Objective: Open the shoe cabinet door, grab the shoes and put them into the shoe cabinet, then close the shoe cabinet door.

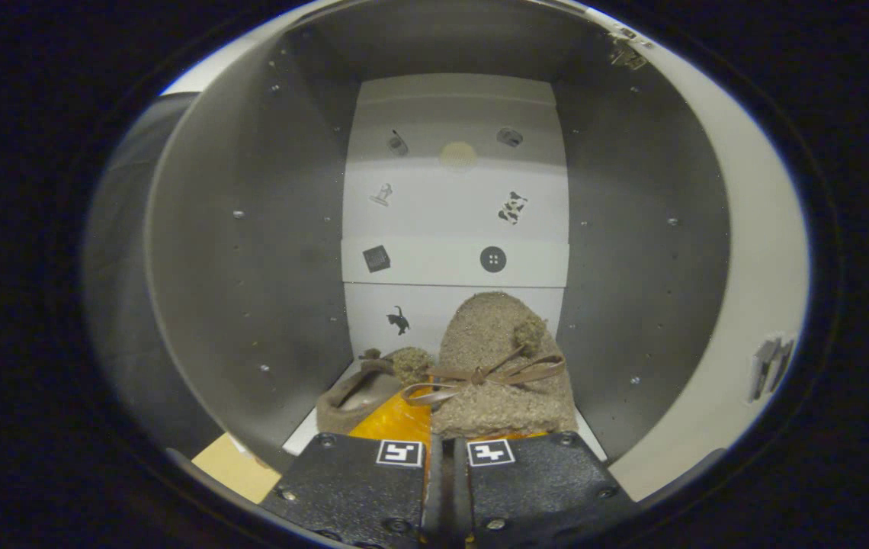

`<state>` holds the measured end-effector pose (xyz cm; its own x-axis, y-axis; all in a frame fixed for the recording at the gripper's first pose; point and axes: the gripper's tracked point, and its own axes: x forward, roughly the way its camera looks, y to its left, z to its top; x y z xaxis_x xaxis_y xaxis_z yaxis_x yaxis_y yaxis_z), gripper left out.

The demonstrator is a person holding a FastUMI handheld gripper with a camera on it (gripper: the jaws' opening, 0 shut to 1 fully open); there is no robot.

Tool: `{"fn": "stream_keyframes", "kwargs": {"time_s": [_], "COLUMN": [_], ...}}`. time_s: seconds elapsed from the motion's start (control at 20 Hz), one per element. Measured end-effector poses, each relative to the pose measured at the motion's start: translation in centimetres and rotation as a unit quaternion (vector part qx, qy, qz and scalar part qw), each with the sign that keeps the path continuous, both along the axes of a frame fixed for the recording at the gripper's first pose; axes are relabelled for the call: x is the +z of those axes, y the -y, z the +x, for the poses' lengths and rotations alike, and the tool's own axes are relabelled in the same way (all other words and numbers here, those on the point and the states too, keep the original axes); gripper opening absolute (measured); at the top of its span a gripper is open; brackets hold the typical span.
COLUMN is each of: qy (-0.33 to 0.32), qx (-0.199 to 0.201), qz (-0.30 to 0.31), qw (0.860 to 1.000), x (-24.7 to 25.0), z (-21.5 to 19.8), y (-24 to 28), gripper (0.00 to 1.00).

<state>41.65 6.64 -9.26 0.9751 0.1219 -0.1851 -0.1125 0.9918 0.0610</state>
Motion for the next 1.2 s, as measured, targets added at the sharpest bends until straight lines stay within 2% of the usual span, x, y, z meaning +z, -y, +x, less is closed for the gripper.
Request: {"fn": "stream_keyframes", "kwargs": {"time_s": [0.2, 0.4, 0.7, 0.8, 0.95, 1.2], "qy": [-0.03, -0.078, -0.142, -0.159, -0.158, -0.143], "qx": [-0.003, -0.027, -0.028, -0.031, -0.033, -0.022], "qz": [0.002, -0.006, 0.001, 0.012, -0.002, 0.012], "qw": [1.0, 0.997, 0.989, 0.987, 0.987, 0.989], "x": [-1.4, -4.5, -8.5, -9.3, -9.3, -7.9], "z": [5.2, 9.0, 10.9, 10.9, 11.1, 9.5], "y": [-0.2, 0.8, 0.4, 0.5, 0.4, -0.5], "gripper": [0.09, 0.09, 0.09, 0.12, 0.3, 0.61]}}
